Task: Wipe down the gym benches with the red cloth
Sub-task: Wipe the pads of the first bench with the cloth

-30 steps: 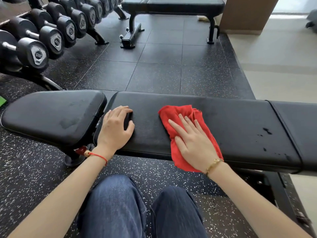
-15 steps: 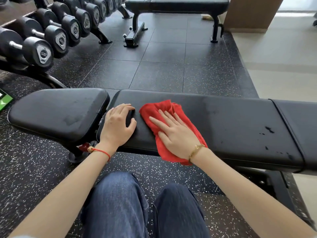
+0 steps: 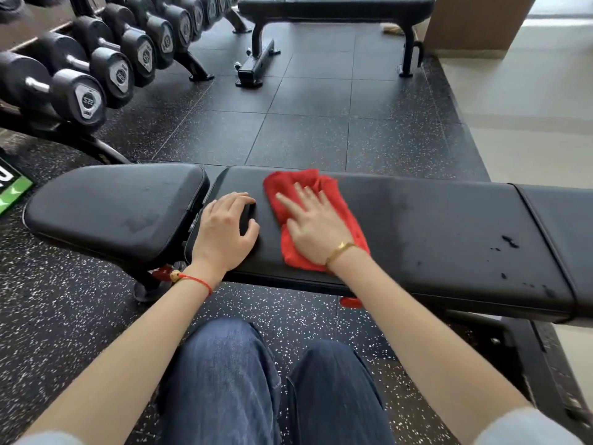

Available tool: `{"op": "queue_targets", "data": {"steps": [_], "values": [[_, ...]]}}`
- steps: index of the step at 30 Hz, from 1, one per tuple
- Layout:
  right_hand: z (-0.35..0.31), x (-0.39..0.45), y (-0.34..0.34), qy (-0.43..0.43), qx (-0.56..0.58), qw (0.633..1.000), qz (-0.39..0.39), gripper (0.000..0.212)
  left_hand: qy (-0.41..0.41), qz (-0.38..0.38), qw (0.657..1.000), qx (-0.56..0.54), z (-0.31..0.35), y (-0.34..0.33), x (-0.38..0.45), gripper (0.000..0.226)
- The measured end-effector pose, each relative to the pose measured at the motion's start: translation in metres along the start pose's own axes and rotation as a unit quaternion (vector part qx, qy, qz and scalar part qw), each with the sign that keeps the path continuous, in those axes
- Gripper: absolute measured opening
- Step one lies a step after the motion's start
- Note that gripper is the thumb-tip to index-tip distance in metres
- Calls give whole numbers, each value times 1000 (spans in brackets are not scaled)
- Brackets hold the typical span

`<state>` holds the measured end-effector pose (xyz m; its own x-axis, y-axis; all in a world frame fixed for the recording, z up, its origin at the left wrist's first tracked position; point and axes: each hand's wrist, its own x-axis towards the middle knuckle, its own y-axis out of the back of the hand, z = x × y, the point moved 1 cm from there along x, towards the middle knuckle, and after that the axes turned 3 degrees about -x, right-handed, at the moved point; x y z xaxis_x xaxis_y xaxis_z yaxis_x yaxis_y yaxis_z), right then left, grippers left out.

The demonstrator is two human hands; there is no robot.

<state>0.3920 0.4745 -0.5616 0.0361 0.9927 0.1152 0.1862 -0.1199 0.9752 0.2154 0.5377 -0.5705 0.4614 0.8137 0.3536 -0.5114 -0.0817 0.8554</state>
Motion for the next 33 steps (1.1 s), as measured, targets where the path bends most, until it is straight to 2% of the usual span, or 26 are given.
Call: {"op": "queue_targets", "data": {"steps": [2,4,6,9,12,14,17,21,23,26,29,31,33], "values": [[-6,-29,-2,43,15,999,0,56,-5,-1,1000,-3,-1,1,0,36],[15,-49,2,41,23,999,7,55,-8,1,1000,-9,-3,1,0,36],[52,-53,10,-8,24,1000,12,54,-10,4,1000,-8,-3,1,0,35],[104,-32,23,-135,9,991,13,53,-7,4,1000,3,-3,-2,0,36],[101,3,24,-193,-9,981,15,54,-4,6,1000,10,-1,-2,0,36],[74,15,17,-161,-15,987,15,55,-6,8,1000,8,-1,-1,0,36],[32,1,6,-60,-5,998,9,56,-6,9,1000,0,-1,-1,0,36],[30,-47,4,9,28,999,16,55,-6,7,1000,-8,-2,0,-1,38],[57,-59,11,-19,26,999,20,55,-8,8,1000,-9,-3,-1,-1,36],[104,-45,23,-127,13,992,23,54,-8,7,1000,-3,-3,-3,-1,35],[116,-18,31,-203,3,979,17,54,-8,8,1000,4,-1,-3,-1,35],[108,-14,29,-198,1,980,15,55,-10,9,1000,1,0,-2,-1,35],[96,-29,26,-152,8,988,14,55,-12,4,1000,7,2,0,-2,35]]}}
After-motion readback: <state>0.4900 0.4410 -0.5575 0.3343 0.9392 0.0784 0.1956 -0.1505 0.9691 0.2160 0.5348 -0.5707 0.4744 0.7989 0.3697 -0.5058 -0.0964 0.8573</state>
